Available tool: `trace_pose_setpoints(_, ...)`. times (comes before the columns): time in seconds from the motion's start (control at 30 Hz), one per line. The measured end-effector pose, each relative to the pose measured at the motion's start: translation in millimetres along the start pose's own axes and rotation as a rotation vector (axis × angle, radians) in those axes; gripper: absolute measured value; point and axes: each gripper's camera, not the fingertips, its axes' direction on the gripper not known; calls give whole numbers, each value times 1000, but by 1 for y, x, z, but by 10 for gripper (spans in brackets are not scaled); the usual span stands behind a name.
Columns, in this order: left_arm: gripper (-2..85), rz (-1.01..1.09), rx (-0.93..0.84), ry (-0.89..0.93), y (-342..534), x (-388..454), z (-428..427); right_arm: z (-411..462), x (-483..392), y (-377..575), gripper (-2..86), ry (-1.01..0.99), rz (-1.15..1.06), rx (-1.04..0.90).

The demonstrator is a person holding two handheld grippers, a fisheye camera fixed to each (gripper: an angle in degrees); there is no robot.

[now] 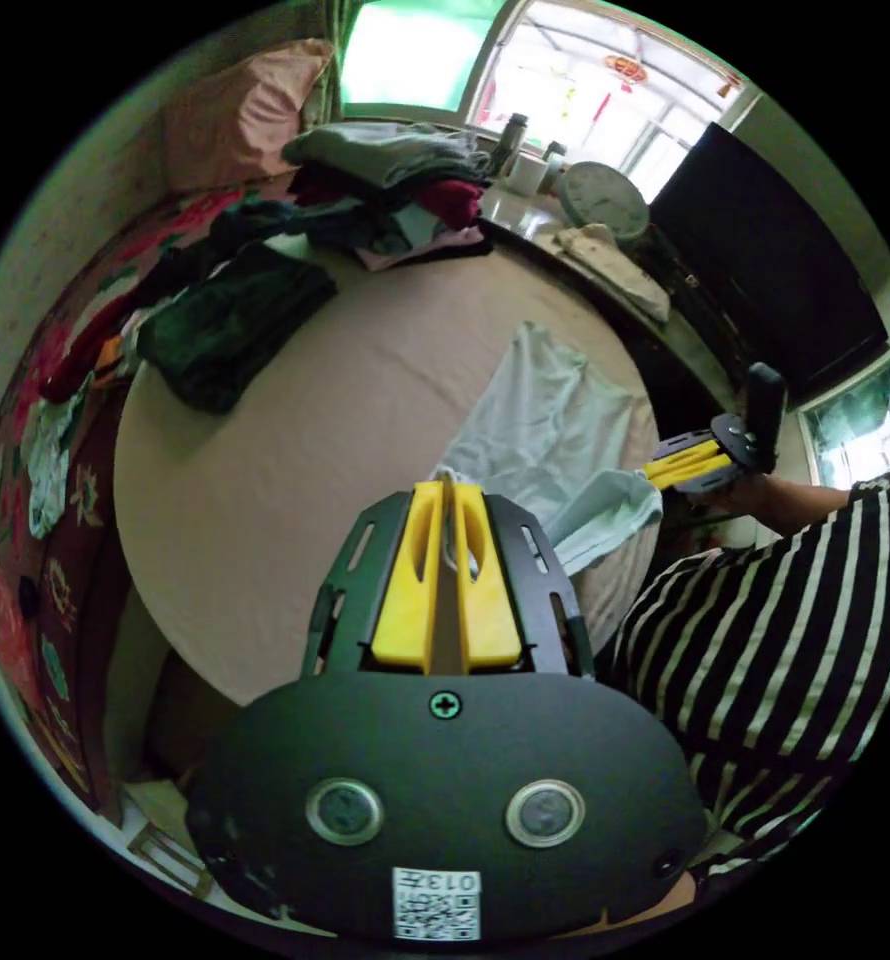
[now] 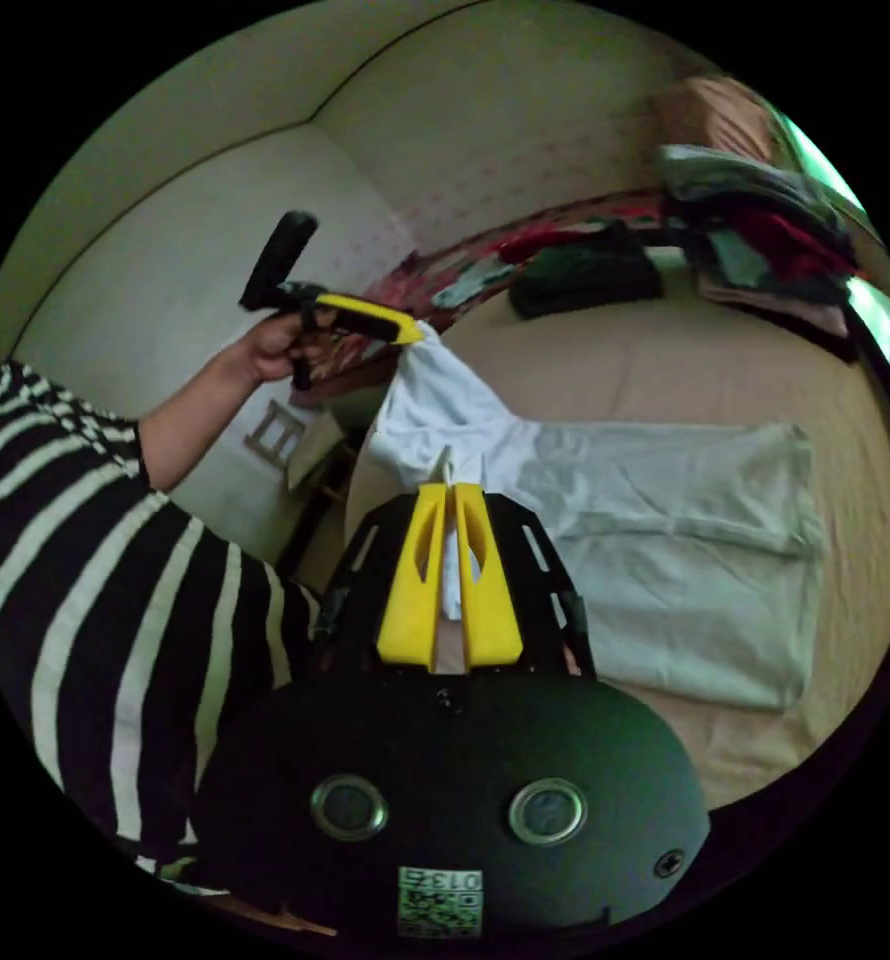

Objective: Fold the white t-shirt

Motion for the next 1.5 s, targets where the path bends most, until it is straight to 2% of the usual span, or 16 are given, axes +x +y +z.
trace_pose_setpoints(0.17, 7, 95, -7, 24, -88, 45, 35, -50, 87, 68, 10, 50, 199, 154)
trace_pose_setpoints(0.3, 8, 203, -62, 19, -170, 88, 96, -70, 147, 126, 12, 118, 339, 231)
trace_pose_setpoints(0.43, 8, 286, -221, -49, -234, 129, 185, -73, 194, 168, 13, 153, 475, 255)
trace_pose_setpoints(0.6, 11, 302, -330, -97, -264, 155, 270, -63, 242, 213, 14, 135, 610, 219)
trace_pose_setpoints(0.83, 32, 267, -225, -90, -261, 173, 307, -57, 273, 240, 23, 134, 660, 193)
trace_pose_setpoints(0.9, 84, 258, -238, -106, -257, 173, 316, -54, 281, 240, 40, 149, 631, 131)
trace_pose_setpoints(0.97, 175, 234, -259, -72, -254, 168, 318, -62, 284, 238, 58, 172, 623, 101)
trace_pose_setpoints(1.0, 183, 220, -257, -67, -250, 162, 313, -70, 284, 235, 67, 219, 615, 93)
trace_pose_setpoints(1.03, 185, 218, -222, -77, -243, 157, 301, -75, 283, 233, 68, 253, 603, 87)
trace_pose_setpoints(1.1, 177, 177, -158, -121, -227, 146, 279, -89, 273, 211, 72, 445, 478, 65)
trace_pose_setpoints(1.17, 163, 100, -98, -150, -201, 134, 262, -86, 266, 182, 75, 499, 344, 55)
trace_pose_setpoints(1.3, 130, -53, -73, -172, -122, 134, 270, -33, 266, 105, 82, 442, 76, -37)
trace_pose_setpoints(1.5, 113, -72, -102, -242, -65, 167, 311, 25, 287, 38, 49, 420, 30, -163)
